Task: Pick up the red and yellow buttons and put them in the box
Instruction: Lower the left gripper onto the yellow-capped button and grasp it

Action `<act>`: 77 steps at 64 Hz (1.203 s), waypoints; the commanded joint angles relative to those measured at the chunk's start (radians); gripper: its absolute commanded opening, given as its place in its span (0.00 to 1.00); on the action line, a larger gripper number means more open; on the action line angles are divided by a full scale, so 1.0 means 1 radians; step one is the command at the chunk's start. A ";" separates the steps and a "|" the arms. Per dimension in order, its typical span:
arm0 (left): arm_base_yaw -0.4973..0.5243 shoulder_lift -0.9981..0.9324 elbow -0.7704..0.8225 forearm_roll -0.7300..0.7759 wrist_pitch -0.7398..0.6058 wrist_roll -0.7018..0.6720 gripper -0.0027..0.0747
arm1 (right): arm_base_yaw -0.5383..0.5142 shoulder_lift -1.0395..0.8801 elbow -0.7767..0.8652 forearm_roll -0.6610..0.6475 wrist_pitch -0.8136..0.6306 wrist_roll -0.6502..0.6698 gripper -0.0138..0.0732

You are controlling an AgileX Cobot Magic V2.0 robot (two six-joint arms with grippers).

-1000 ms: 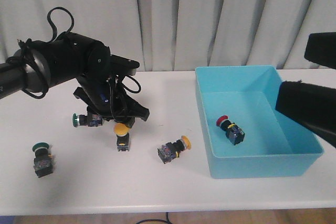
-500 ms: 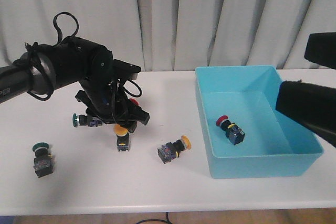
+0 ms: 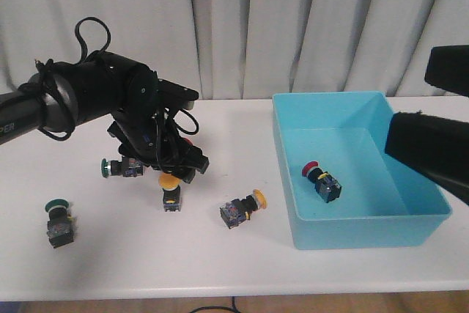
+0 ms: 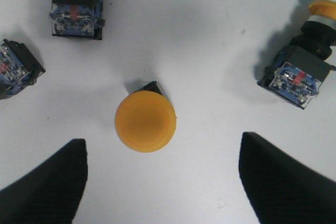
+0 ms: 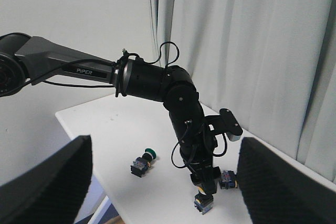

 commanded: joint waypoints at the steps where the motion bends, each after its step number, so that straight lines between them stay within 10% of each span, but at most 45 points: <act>1: -0.001 -0.053 -0.032 0.001 -0.037 0.000 0.77 | -0.004 0.003 -0.028 0.057 -0.034 -0.001 0.78; 77: 0.014 0.055 -0.032 0.009 -0.097 0.000 0.67 | -0.004 0.003 -0.028 0.057 -0.034 0.002 0.79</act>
